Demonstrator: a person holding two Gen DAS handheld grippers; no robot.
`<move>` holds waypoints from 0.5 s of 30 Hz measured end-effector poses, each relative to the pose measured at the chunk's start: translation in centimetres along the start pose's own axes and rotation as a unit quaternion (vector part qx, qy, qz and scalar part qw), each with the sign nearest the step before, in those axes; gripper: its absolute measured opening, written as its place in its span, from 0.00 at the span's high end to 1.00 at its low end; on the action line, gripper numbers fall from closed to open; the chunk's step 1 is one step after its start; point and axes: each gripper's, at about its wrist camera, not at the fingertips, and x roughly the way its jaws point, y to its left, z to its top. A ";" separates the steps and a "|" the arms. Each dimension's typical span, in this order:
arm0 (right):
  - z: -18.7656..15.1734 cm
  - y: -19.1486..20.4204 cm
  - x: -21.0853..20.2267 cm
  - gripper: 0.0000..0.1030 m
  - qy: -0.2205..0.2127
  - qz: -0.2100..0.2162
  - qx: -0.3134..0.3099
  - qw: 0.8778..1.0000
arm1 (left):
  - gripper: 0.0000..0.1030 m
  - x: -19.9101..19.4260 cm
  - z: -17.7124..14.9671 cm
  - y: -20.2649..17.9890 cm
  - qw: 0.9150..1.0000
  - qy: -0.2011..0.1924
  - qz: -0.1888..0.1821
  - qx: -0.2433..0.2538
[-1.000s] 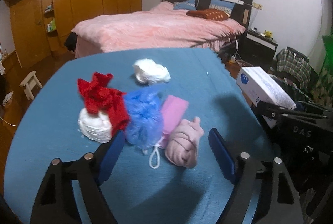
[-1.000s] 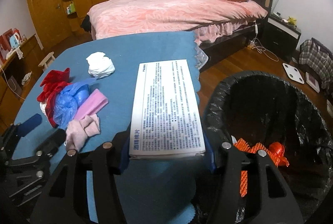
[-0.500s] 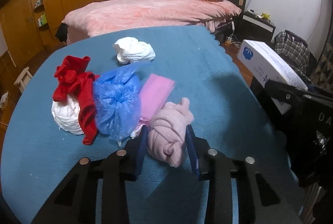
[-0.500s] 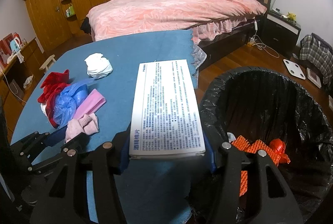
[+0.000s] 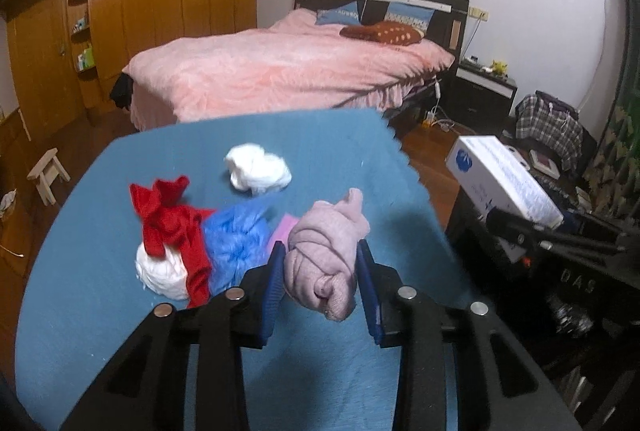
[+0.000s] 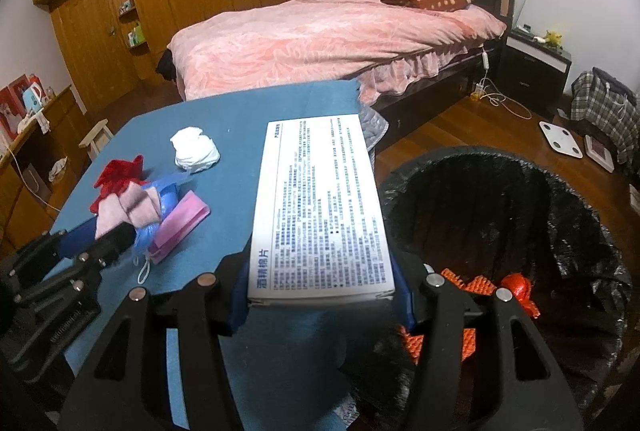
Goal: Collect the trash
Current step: 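Carry the box and pink towel over the bin and open both tools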
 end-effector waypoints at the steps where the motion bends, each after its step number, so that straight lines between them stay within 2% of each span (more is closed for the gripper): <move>1: 0.1 -0.1 -0.3 0.47 -0.003 -0.001 0.000 1.000 | 0.66 -0.3 0.4 -0.2 1.000 -0.005 -0.002 0.001; 8: 0.6 -2.0 -3.1 0.47 -0.028 -0.010 0.015 0.999 | 0.66 -1.9 2.2 -2.6 0.999 -0.032 -0.023 0.017; 15: 0.5 -5.4 -5.6 0.47 -0.048 -0.036 0.037 0.997 | 0.66 -2.2 3.5 -5.7 0.997 -0.045 -0.050 0.036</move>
